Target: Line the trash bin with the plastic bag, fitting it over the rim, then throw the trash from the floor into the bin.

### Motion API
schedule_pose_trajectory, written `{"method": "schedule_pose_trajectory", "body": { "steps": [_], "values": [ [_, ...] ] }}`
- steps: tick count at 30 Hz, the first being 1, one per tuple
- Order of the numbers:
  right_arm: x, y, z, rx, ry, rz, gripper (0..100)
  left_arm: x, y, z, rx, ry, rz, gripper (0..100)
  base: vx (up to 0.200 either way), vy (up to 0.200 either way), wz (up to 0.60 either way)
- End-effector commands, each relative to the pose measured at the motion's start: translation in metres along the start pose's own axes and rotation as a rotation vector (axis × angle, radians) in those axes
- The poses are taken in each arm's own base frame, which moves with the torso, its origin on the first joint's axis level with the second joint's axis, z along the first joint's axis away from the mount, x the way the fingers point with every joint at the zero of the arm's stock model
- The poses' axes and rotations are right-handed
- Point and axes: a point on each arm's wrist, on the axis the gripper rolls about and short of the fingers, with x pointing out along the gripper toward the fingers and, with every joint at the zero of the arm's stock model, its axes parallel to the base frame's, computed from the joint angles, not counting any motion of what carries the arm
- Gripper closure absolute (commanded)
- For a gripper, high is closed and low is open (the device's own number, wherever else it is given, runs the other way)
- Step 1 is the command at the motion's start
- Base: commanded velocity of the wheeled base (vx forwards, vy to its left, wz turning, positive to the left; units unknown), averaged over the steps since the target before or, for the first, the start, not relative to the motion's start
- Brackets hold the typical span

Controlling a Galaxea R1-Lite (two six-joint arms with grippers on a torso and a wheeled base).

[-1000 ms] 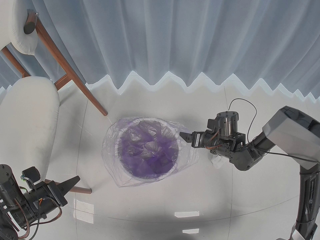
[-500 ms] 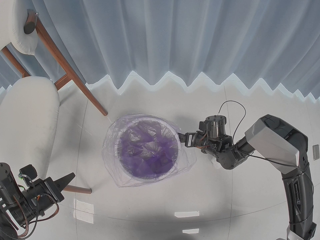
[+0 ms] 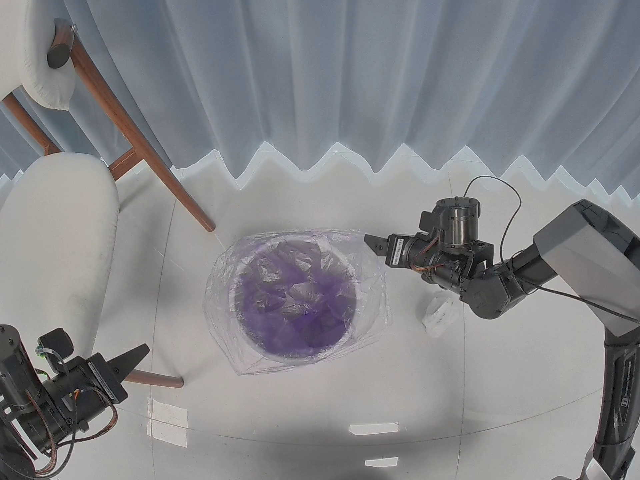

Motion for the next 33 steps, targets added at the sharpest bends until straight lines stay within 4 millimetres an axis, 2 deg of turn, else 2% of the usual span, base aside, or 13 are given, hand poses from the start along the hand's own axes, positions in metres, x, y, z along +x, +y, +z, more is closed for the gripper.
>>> {"method": "schedule_pose_trajectory", "body": {
  "steps": [1,4,6,7,9,14,24,29,32,33],
  "values": [
    [-0.028,0.040,-0.011,-0.023,0.053,0.082,0,-0.001,0.003,-0.003,-0.002,0.012,0.011,100,0.000,0.000,0.00],
    [-0.026,0.046,-0.021,-0.037,0.080,0.088,0,-0.001,0.003,-0.002,-0.002,0.003,0.013,100,0.000,0.000,0.00],
    [-0.017,0.036,-0.032,-0.032,0.105,0.043,0,-0.002,0.004,-0.001,-0.005,-0.002,0.021,100,0.000,0.000,0.00],
    [-0.017,0.036,-0.032,-0.032,0.105,0.043,0,-0.002,0.004,-0.001,-0.005,-0.002,0.021,100,0.000,0.000,0.00],
    [-0.010,0.022,-0.036,-0.005,0.093,-0.010,0,-0.002,0.004,-0.001,-0.004,-0.006,0.023,100,0.000,0.000,0.00],
    [-0.011,0.030,-0.042,-0.009,0.111,0.006,0,-0.003,0.006,-0.001,-0.010,-0.008,0.033,100,0.000,0.000,0.00],
    [-0.004,0.055,-0.079,-0.045,0.190,0.052,0,-0.002,0.006,-0.002,-0.014,0.002,0.040,100,0.000,0.000,0.00],
    [0.006,0.053,-0.094,-0.076,0.211,0.021,0,-0.002,0.007,-0.001,-0.011,-0.003,0.044,100,0.000,0.000,0.00],
    [0.009,0.052,-0.095,-0.082,0.208,0.008,0,-0.002,0.007,-0.001,-0.012,-0.005,0.046,100,0.000,0.000,0.00],
    [0.021,0.049,-0.100,-0.086,0.193,-0.024,0,-0.002,0.009,0.000,-0.018,-0.015,0.060,100,0.000,0.000,0.00]
  ]
}}
